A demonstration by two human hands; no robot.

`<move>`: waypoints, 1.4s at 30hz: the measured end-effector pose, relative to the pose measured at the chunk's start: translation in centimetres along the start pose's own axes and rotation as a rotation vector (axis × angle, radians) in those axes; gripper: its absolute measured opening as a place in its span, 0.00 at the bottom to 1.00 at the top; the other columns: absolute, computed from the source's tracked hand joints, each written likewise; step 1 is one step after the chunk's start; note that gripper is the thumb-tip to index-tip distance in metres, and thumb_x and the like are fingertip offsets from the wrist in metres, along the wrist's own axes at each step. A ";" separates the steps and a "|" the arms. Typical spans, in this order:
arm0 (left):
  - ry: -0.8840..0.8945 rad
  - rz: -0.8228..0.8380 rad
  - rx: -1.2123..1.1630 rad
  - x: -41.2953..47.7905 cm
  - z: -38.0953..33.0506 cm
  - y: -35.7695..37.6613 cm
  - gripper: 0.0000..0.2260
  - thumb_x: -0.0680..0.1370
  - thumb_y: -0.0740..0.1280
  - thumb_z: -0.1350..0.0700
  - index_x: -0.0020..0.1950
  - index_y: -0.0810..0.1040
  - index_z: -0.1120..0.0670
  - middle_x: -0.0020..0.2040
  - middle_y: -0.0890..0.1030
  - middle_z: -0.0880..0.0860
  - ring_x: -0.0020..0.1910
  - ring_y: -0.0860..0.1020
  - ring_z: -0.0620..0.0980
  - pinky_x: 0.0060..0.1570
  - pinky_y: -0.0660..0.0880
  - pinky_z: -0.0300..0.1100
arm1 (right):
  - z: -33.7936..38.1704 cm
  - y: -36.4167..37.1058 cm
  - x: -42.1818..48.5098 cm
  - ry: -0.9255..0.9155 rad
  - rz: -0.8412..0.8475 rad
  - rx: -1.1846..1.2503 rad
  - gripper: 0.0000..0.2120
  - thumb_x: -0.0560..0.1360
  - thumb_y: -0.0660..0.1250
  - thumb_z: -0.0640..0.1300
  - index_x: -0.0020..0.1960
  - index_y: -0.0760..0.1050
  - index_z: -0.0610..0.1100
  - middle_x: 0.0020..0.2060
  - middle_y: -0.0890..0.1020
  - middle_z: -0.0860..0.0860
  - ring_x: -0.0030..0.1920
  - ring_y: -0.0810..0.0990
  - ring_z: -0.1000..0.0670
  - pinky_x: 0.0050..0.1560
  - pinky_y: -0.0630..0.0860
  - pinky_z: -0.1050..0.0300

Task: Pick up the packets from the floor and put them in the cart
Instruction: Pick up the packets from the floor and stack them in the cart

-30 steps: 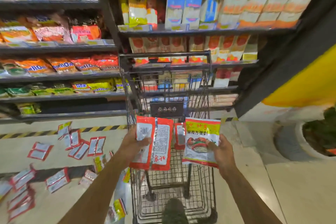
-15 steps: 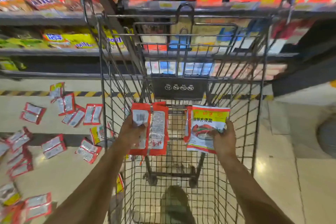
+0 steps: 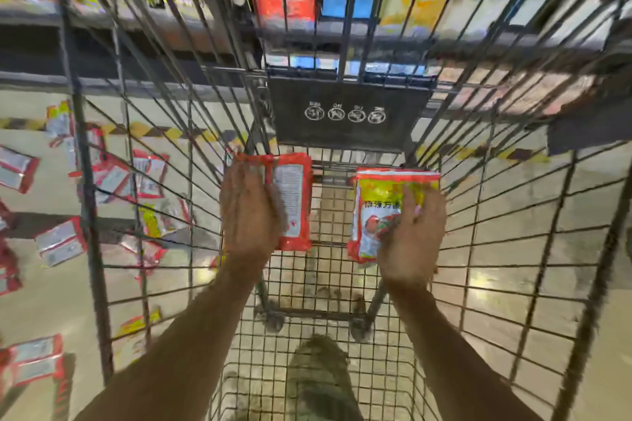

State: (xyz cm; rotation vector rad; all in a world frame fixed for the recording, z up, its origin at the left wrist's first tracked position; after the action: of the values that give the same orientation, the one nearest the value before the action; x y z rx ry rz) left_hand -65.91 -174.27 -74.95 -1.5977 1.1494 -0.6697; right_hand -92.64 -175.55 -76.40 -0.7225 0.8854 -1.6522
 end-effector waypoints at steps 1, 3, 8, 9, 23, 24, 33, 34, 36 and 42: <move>0.093 0.068 0.050 -0.6 0.0 1.2 0.25 0.85 0.57 0.48 0.81 0.63 0.56 0.80 0.65 0.62 0.80 0.61 0.63 0.80 0.58 0.60 | 0.3 0.7 -0.7 -0.097 0.062 -0.058 0.18 0.83 0.64 0.44 0.72 0.74 0.43 0.70 0.74 0.46 0.74 0.70 0.47 0.77 0.64 0.40; 0.206 0.222 0.131 -1.8 -0.5 2.2 0.28 0.86 0.52 0.43 0.85 0.54 0.50 0.85 0.53 0.58 0.84 0.51 0.61 0.82 0.48 0.60 | 0.0 2.5 -1.9 -0.267 0.220 -0.201 0.26 0.83 0.62 0.48 0.78 0.67 0.37 0.78 0.66 0.36 0.79 0.63 0.34 0.80 0.57 0.36; 0.220 0.281 0.171 -1.7 0.5 3.9 0.31 0.85 0.44 0.37 0.86 0.49 0.46 0.86 0.45 0.53 0.85 0.42 0.57 0.82 0.40 0.59 | 0.5 3.8 0.3 -0.213 0.230 -0.266 0.35 0.82 0.59 0.59 0.83 0.60 0.41 0.82 0.60 0.37 0.81 0.58 0.34 0.81 0.55 0.37; 0.223 0.274 0.191 -1.3 0.4 4.0 0.31 0.85 0.43 0.36 0.86 0.50 0.47 0.86 0.46 0.54 0.85 0.43 0.57 0.82 0.41 0.59 | 0.6 3.9 1.2 -0.209 0.230 -0.275 0.35 0.82 0.59 0.59 0.82 0.60 0.41 0.81 0.60 0.37 0.81 0.58 0.34 0.81 0.55 0.37; 0.233 0.254 0.239 -2.3 -1.6 -3.3 0.32 0.85 0.46 0.36 0.86 0.47 0.49 0.86 0.46 0.55 0.84 0.41 0.58 0.81 0.49 0.62 | 4.1 -3.2 1.5 -0.225 0.324 -0.348 0.40 0.80 0.66 0.61 0.84 0.55 0.45 0.83 0.56 0.41 0.83 0.54 0.36 0.80 0.57 0.34; 0.241 0.244 0.239 -2.8 -2.2 -5.2 0.32 0.85 0.44 0.36 0.86 0.47 0.50 0.86 0.46 0.55 0.85 0.43 0.59 0.81 0.50 0.62 | 5.1 -4.9 1.1 -0.241 0.333 -0.358 0.40 0.80 0.64 0.62 0.84 0.55 0.46 0.83 0.56 0.41 0.83 0.55 0.36 0.81 0.57 0.35; 0.240 0.116 0.226 -8.5 -4.2 -27.1 0.33 0.83 0.48 0.34 0.85 0.55 0.49 0.86 0.50 0.54 0.85 0.49 0.59 0.82 0.45 0.59 | 19.2 -20.0 -4.2 -0.428 0.389 -0.381 0.42 0.78 0.51 0.70 0.85 0.52 0.49 0.85 0.49 0.43 0.84 0.48 0.38 0.83 0.50 0.36; 0.226 0.092 0.234 -9.3 -3.7 -29.6 0.33 0.83 0.49 0.34 0.85 0.57 0.49 0.86 0.52 0.54 0.85 0.50 0.59 0.82 0.46 0.60 | 21.4 -21.6 -5.1 -0.463 0.385 -0.372 0.42 0.78 0.50 0.71 0.85 0.52 0.49 0.85 0.49 0.43 0.84 0.48 0.38 0.82 0.49 0.37; 0.201 0.046 0.244 -11.2 -2.0 -34.2 0.33 0.82 0.50 0.34 0.85 0.56 0.47 0.85 0.54 0.55 0.84 0.52 0.60 0.81 0.49 0.62 | 25.6 -24.0 -7.1 -0.550 0.367 -0.356 0.42 0.79 0.51 0.71 0.85 0.51 0.48 0.85 0.50 0.43 0.84 0.48 0.38 0.83 0.50 0.37; 0.085 -0.091 0.276 -18.6 7.9 -46.2 0.34 0.82 0.50 0.33 0.85 0.54 0.46 0.86 0.51 0.54 0.85 0.51 0.60 0.80 0.50 0.64 | 37.8 -27.3 -15.9 -0.740 0.307 -0.310 0.42 0.78 0.53 0.73 0.85 0.53 0.51 0.84 0.55 0.44 0.84 0.51 0.39 0.82 0.52 0.37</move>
State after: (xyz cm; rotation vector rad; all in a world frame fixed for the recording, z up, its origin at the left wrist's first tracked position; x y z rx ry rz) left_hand -50.27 -152.58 -32.20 -1.4033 1.0002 -0.9224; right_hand -71.95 -163.33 -33.36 -1.2360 0.6630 -0.8681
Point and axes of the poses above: each hand's wrist, its own x-axis towards the middle knuckle, its own y-axis out of the palm, z = x × y, the point moved 3 cm from there along x, towards the middle knuckle
